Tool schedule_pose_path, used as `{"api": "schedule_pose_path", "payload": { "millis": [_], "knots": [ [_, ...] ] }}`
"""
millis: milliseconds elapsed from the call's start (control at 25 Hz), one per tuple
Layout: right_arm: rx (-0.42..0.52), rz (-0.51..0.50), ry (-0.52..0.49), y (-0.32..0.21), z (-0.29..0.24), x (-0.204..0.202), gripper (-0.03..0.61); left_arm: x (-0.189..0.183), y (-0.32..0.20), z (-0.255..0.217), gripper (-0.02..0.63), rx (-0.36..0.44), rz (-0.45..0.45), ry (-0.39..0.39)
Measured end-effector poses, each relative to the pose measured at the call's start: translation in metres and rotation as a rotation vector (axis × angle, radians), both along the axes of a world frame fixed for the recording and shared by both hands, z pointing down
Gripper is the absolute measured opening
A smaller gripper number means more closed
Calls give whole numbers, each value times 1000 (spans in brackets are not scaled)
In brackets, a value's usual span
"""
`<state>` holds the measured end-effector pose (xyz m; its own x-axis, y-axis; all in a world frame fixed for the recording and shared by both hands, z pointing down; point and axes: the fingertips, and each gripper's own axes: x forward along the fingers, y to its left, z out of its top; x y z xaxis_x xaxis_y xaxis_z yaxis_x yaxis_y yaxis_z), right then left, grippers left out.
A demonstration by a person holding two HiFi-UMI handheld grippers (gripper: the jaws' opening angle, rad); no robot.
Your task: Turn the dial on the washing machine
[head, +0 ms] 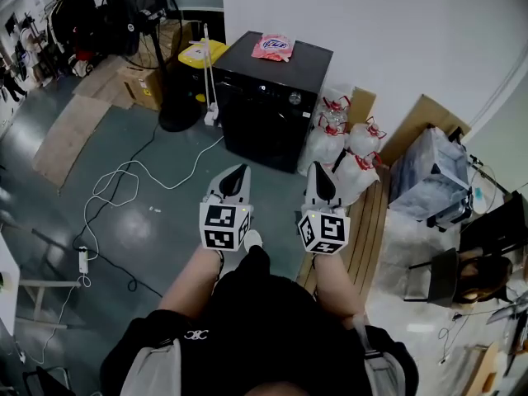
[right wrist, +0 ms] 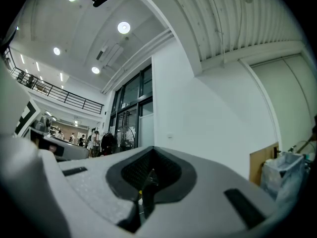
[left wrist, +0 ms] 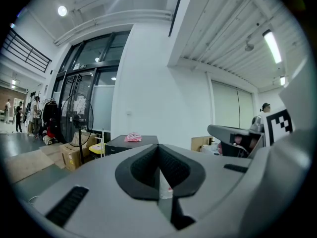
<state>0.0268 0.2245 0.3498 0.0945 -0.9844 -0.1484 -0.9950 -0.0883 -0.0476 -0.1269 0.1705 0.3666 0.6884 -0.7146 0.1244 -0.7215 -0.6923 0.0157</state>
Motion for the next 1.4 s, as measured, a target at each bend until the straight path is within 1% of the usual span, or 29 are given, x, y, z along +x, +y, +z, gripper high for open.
{"api": "schedule_pose_path", "payload": {
  "millis": [320,640,840,1080,1400],
  "knots": [
    [-8,5,15,-82,-3,27,0,30,-83,-3,-5,1,10,3],
    [-42,19,46,-177,-6,62,0,71,-179,-16,-5,3,33,24],
    [-70,29,76,-231,-1,80,0,90,-232,-13,-5,-9,40,31],
    [-117,49,95,-278,17,95,0,100,-273,6,-5,-51,43,11],
    [-205,50,142,-322,58,104,0,104,-308,40,-5,-128,20,-39]
  ]
}}
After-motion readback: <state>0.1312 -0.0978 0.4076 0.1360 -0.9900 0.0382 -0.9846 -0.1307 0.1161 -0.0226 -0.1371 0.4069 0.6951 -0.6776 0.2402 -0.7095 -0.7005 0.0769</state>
